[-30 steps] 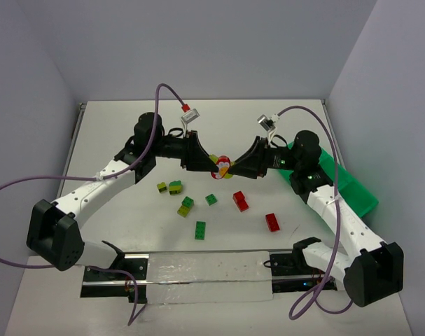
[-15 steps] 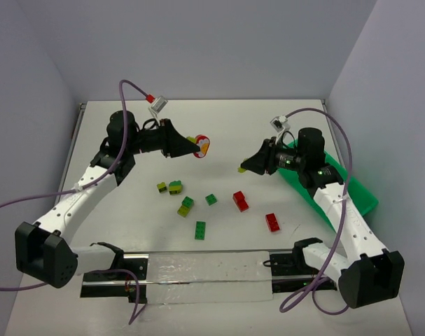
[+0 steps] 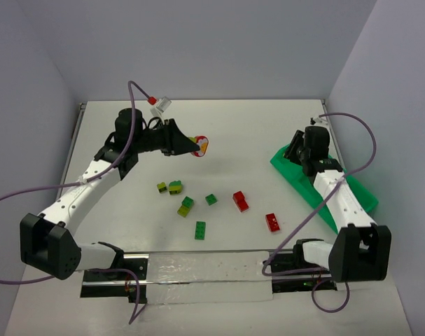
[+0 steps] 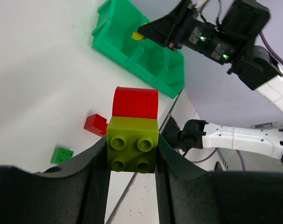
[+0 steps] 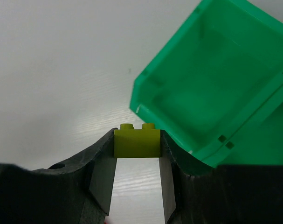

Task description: Sort the legos into containers by color

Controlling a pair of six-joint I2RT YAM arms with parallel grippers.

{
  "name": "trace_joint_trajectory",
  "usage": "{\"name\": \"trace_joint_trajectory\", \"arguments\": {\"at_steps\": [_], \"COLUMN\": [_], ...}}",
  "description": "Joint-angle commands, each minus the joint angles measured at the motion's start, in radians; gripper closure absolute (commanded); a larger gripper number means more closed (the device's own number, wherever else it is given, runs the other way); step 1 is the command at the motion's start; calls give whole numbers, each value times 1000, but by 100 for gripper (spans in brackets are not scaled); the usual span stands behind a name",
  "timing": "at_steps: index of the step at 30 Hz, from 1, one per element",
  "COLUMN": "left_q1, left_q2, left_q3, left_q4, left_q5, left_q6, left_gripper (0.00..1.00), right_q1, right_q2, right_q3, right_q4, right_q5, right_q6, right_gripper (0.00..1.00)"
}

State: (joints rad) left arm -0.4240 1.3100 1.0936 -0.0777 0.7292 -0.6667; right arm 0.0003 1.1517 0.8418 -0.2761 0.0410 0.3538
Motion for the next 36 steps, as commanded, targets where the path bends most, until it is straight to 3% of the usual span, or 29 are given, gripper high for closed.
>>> {"name": "trace_joint_trajectory", "arguments": {"at_steps": [1,7,10,12,21,26,30,36], "left_q1": [-1,-2,-1,-1,-2,-1,-1,-1], "left_q2": [25,63,81,96,135,129,119,106], "left_q3": [77,129,147,156,204,213,193,156], "left_q4": [-29,-74,-79,-77,-104,-115,-74,20], "left_q5": [-8,-9,-8,-6,-3,33,115,238], "left_q6": [41,70,75,73,93,116,116,80], "left_gripper": [100,100,100,100,100,100,100,100], "right_q1": [-36,-57,-64,-65,-63,-50,55,242], "right_q2": [117,235,269,282,139,-37,-135,-112], "right_q3": [40,100,114,134,179,78,-55,-35], "right_q4": [111,138,147,141,78,189,440,551], "right_q5": [155,209,193,178,80,-369,-726,-870], "right_q6": [-4,-21,-29,-39,-64,-24,114,161], "right_gripper": [91,75,47,36,35,37,37,35]}}
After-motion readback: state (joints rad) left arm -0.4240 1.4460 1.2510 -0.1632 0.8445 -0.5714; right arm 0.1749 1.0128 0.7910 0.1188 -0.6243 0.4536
